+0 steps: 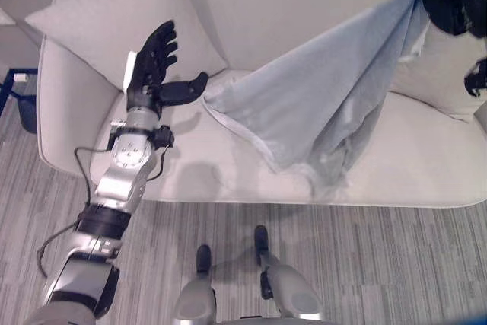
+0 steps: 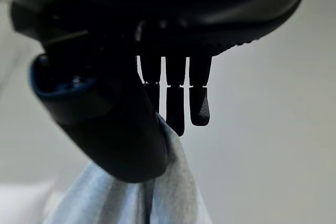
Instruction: Hang the clothes on the sofa on the clothes rack.
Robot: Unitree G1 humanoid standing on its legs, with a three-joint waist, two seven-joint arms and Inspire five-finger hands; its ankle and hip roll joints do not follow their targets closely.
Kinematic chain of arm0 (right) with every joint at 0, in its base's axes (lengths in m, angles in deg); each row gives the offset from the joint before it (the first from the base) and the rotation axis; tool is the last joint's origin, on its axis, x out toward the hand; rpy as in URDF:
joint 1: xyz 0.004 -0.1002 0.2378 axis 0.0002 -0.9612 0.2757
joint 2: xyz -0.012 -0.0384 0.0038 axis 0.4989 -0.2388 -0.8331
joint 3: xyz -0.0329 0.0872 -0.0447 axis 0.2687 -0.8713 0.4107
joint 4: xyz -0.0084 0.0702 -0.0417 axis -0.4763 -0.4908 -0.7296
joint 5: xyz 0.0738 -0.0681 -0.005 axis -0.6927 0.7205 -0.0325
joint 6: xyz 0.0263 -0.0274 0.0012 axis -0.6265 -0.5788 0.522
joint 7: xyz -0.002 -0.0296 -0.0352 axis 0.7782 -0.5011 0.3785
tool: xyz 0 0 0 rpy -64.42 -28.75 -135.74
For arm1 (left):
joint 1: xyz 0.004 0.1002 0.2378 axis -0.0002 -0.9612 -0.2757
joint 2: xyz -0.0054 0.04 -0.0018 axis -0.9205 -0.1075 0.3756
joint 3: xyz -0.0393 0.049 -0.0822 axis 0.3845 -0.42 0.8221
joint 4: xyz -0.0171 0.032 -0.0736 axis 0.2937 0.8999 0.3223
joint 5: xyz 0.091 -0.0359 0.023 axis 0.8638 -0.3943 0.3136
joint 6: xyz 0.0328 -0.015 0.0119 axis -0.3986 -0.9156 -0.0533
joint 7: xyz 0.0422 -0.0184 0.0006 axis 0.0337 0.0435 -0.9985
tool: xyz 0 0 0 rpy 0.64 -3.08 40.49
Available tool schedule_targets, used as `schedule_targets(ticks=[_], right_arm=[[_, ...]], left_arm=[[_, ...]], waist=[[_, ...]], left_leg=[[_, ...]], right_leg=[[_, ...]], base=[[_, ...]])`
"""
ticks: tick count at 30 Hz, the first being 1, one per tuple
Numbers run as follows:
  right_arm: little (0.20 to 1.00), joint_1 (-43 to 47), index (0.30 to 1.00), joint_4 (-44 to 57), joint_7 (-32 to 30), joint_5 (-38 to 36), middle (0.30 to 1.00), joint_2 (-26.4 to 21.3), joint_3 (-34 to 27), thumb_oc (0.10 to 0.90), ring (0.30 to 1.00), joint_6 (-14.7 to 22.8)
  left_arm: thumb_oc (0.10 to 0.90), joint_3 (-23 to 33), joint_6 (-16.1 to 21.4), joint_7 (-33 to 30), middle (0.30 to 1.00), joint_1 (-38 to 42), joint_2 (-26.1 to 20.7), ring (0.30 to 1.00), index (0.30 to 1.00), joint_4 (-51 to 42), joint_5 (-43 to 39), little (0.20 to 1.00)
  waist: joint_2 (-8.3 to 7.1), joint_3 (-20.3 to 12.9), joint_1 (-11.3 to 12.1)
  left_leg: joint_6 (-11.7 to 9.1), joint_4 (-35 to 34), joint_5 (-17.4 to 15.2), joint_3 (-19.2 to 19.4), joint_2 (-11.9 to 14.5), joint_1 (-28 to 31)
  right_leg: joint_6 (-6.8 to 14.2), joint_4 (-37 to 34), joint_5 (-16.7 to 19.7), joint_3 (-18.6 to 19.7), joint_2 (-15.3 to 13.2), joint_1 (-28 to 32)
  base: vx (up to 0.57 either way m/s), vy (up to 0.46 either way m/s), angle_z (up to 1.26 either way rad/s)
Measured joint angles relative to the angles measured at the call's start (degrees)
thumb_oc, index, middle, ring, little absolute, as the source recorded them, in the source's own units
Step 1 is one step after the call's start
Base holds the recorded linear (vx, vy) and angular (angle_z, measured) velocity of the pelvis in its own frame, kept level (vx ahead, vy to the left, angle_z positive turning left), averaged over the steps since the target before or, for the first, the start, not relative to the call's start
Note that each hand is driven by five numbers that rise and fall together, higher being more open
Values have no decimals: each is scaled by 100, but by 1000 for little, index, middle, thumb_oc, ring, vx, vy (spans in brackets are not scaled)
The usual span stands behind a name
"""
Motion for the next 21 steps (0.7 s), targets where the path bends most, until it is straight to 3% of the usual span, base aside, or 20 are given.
schedule_targets(ticks=[3, 11, 17, 21], right_arm=[[300, 5, 300, -17, -17, -37, 300, 0, 35, 400, 300, -1], [300, 4, 300, -209, -280, -711, 300, 10, -37, 400, 300, -44], [300, 161, 300, -459, -695, -1750, 300, 27, -325, 400, 300, -90], [300, 851, 300, -1030, -858, -2696, 300, 97, -201, 400, 300, -14]], left_arm=[[800, -33, -2, -32, 900, -4, 82, 900, 900, 206, 1, 900], [800, 13, -14, -227, 900, -268, 282, 900, 900, 480, -5, 900], [800, -10, -31, -225, 900, -343, 585, 900, 900, 698, -9, 900], [800, -241, -32, -216, 900, -305, 836, 900, 900, 1075, -13, 900]], waist=[[-2, -152, -23], [-1, -181, -29], [-10, -199, -47], [-33, -251, -120]], left_leg=[[1, -1, -13, 45, -1, 36], [-8, -6, 5, 93, -5, 108], [-10, -8, 4, 101, -2, 151], [-10, -7, 3, 111, 3, 155]], right_leg=[[-2, 0, -2, 19, -2, 8], [0, -1, -5, 61, 5, 47], [0, -2, -7, 70, 11, 91], [1, -2, -5, 78, 22, 91]], base=[[15, -9, -9], [11, -6, -3], [0, 0, 0], [0, 0, 0]])
